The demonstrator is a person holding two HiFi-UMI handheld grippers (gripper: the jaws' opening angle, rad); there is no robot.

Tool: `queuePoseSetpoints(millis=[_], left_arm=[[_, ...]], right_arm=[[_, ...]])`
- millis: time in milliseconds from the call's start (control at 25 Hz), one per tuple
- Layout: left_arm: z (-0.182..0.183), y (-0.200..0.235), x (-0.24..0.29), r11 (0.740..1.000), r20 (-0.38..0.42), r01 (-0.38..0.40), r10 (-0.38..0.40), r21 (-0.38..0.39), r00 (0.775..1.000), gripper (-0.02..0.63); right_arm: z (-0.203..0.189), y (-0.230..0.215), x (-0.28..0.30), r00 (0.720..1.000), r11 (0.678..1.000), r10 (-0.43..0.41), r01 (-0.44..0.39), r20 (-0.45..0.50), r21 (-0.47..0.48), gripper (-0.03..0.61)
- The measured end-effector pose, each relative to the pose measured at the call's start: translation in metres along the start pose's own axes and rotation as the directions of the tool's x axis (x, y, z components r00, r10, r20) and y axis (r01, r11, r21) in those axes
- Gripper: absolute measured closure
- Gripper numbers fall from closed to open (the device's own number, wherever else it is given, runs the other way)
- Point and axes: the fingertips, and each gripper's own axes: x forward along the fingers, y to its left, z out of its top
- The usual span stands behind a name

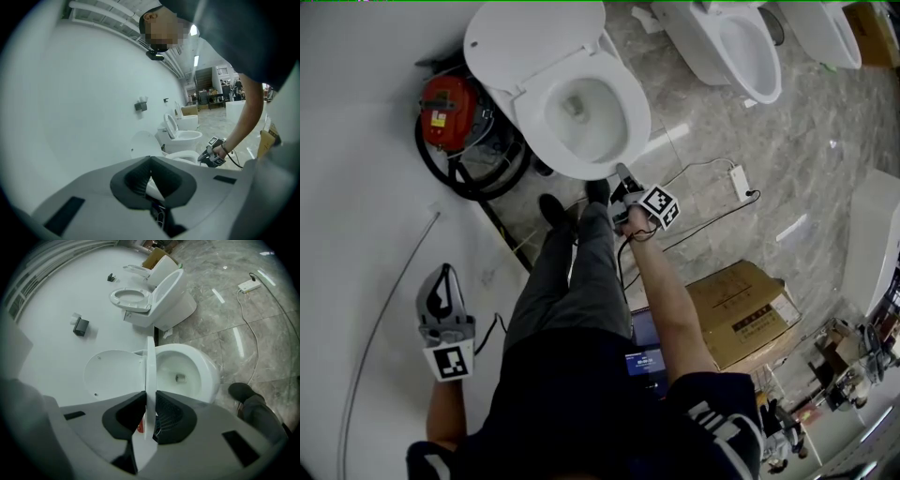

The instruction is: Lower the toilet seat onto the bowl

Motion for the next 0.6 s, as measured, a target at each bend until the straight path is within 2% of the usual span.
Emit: queuePoseSetpoints(millis=[600], left_arm=[[-0.019,-0.005,0.022,1.0,-0.047,0.022,-0.022,0.007,0.999,0.589]], right_arm=[[0.001,-0.062,0.021,0.999,0.998,-0.049,0.049,0.0,0.029,0.483]])
